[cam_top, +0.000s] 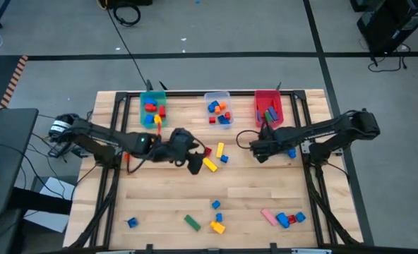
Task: Sort blocks by size
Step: Put the red 4 stud game piece into the transparent bin
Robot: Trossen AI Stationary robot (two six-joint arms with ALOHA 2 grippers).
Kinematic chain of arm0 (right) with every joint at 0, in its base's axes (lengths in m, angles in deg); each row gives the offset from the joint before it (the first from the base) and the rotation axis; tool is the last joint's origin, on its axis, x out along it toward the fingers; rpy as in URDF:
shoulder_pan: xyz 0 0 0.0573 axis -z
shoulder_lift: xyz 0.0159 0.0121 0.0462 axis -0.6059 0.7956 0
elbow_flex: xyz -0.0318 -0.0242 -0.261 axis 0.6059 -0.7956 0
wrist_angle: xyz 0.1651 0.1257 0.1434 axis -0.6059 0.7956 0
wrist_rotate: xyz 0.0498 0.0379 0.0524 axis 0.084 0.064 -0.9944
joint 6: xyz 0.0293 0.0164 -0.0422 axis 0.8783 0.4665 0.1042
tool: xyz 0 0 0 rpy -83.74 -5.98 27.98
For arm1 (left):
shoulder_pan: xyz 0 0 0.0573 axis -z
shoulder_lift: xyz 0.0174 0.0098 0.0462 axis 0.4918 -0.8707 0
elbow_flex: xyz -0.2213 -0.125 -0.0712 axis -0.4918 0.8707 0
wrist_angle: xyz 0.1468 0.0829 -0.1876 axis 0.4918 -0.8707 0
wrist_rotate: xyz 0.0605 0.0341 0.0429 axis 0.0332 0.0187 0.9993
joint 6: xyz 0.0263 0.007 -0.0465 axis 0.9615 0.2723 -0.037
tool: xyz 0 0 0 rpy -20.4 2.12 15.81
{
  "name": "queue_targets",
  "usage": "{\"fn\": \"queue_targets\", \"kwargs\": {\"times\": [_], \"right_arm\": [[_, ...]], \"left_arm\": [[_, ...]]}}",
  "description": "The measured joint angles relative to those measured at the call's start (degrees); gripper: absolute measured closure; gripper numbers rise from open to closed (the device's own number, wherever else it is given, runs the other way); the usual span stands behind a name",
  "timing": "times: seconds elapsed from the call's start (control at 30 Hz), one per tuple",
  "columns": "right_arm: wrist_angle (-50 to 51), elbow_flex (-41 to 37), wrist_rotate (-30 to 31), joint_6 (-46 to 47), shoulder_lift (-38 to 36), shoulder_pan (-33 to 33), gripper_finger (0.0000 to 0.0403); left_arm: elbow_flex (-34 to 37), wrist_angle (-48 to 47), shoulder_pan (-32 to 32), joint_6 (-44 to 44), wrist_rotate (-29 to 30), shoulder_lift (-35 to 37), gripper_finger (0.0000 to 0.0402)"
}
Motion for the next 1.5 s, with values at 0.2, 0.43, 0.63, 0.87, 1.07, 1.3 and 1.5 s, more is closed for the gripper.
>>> {"fn": "queue_targets", "kwargs": {"times": [0.2, 0.43, 0.63, 0.87, 1.07, 1.3, 1.5], "right_arm": [[-5.7, -2.9, -0.3, -7.9, 0.0, 5.2, 0.0152], [-12.4, -6.3, -2.7, -12.8, 0.0, 10.3, 0.0127], [-18.8, -9.3, -6.3, -16.4, 0.0, 14.4, 0.0126], [-21.6, -12.5, -10.7, -16.3, 0.0, 18.2, 0.0149], [-24.1, -13.4, -10.8, -17.6, -0.1, 18.2, 0.0176], [-24.6, -13.4, -12.2, -16.9, -0.1, 18.2, 0.0223], [-24.5, -13.4, -13.0, -15.3, -0.1, 17.7, 0.0233]], "left_arm": [[0.1, 0.0, 4.5, -3.9, 3.4, -0.4, 0.012], [0.0, -0.1, 6.6, -5.0, 5.0, -0.5, 0.012], [0.0, -0.1, 6.7, -4.8, 5.0, -0.5, 0.012], [0.0, -0.3, 6.7, -3.0, 5.1, -0.5, 0.012], [0.0, -0.3, 6.4, -1.7, 5.1, -0.5, 0.012], [0.0, -1.1, 6.4, -1.6, 5.1, -0.5, 0.012], [0.0, -2.2, 6.4, -1.6, 5.1, -0.5, 0.012]]}}
